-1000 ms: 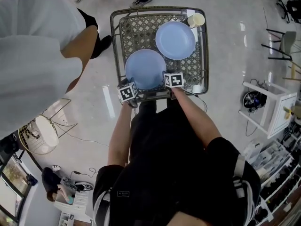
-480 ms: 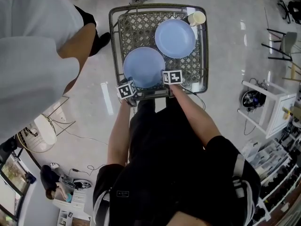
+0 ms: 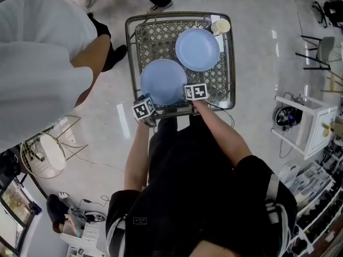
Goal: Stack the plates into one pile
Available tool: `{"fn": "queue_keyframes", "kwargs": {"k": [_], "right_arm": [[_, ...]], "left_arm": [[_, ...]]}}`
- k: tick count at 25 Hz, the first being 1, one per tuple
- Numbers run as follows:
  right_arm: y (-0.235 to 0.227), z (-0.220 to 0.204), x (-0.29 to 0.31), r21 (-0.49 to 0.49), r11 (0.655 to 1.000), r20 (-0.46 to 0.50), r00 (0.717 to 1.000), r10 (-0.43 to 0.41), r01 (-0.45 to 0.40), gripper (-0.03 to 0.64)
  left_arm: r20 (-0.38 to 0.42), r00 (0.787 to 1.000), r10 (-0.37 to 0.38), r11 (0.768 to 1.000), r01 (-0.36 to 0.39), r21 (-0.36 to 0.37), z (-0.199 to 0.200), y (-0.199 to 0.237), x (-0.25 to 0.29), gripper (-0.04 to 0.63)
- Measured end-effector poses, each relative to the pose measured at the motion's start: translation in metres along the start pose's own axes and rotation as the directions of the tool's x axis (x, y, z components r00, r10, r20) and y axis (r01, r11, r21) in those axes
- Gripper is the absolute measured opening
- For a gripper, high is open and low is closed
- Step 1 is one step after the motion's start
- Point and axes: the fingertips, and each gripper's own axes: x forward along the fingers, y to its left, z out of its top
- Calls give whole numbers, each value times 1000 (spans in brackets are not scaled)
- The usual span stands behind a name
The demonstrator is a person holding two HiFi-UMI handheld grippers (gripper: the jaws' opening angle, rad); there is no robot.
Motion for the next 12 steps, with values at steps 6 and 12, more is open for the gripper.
{"fn": "queue_keyframes", "kwargs": {"k": [6,12], "right_arm": [[13,21,-16,-36,999,49,999,10,-8,57],[9,51,-38,-34,999,126,992,1,3,57]], "left_arm": [[75,997,-3,999,0,41,22,-2,-20,78],[150,988,-26,994,10,106,62,-22,-34,78]]}}
